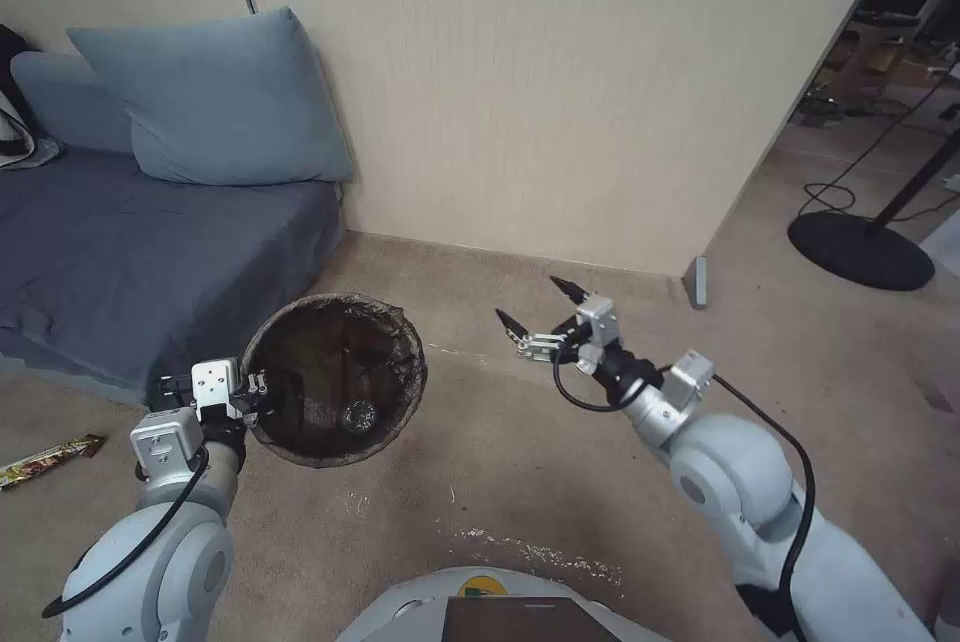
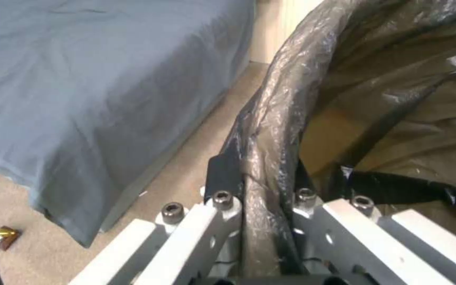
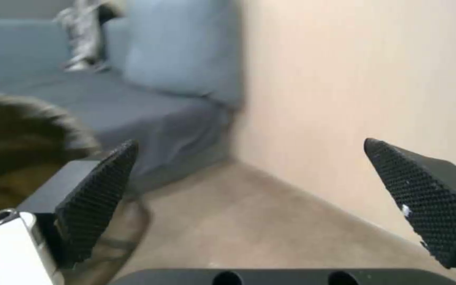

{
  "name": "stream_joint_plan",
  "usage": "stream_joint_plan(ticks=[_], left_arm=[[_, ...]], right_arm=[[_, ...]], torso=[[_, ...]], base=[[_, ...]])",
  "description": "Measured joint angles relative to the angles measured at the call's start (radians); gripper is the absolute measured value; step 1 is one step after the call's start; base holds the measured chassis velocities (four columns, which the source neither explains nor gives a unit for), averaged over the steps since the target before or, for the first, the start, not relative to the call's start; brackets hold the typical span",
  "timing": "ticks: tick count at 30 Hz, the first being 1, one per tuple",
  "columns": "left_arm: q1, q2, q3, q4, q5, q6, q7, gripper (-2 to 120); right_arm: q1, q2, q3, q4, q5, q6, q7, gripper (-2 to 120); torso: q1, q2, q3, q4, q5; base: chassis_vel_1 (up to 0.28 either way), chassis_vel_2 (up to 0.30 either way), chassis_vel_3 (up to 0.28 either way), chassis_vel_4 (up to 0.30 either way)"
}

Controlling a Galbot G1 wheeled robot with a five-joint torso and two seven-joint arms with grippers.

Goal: Pick up the trash bin, then pick up the garbage from the floor and place it into the trash bin.

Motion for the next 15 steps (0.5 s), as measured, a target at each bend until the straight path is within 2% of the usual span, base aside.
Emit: stream_joint_plan(ticks=[2, 3, 7, 15], left_arm=[[0.001, -0.001, 0.0, 0.0, 0.0, 0.0, 0.001, 4], [0.001, -0.001, 0.0, 0.0, 0.0, 0.0, 0.001, 4], [0.005, 0.0, -0.007, 0.0, 0.007, -0.002, 0.011, 4], [0.006, 0.003, -0.019, 0.0, 0.028, -0.012, 0.026, 4]], right_arm=[[-0.052, 0.082, 0.034, -0.018, -0.081, 0.079, 0.022, 100], [-0.052, 0.082, 0.034, -0.018, -0.081, 0.079, 0.022, 100], [-0.128, 0.181, 0.051, -0.04, -0.182, 0.174, 0.098, 100], [-0.234, 0.27, 0.084, -0.053, -0.304, 0.29, 0.13, 100]], torso=[[0.0, 0.0, 0.0, 0.0, -0.0003], [0.0, 0.0, 0.0, 0.0, -0.0003], [0.0, 0.0, 0.0, 0.0002, -0.0001], [0.0, 0.0, 0.0, 0.0, -0.0003]], base=[[0.0, 0.0, 0.0, 0.0], [0.0, 0.0, 0.0, 0.0], [0.0, 0.0, 0.0, 0.0], [0.0, 0.0, 0.0, 0.0]])
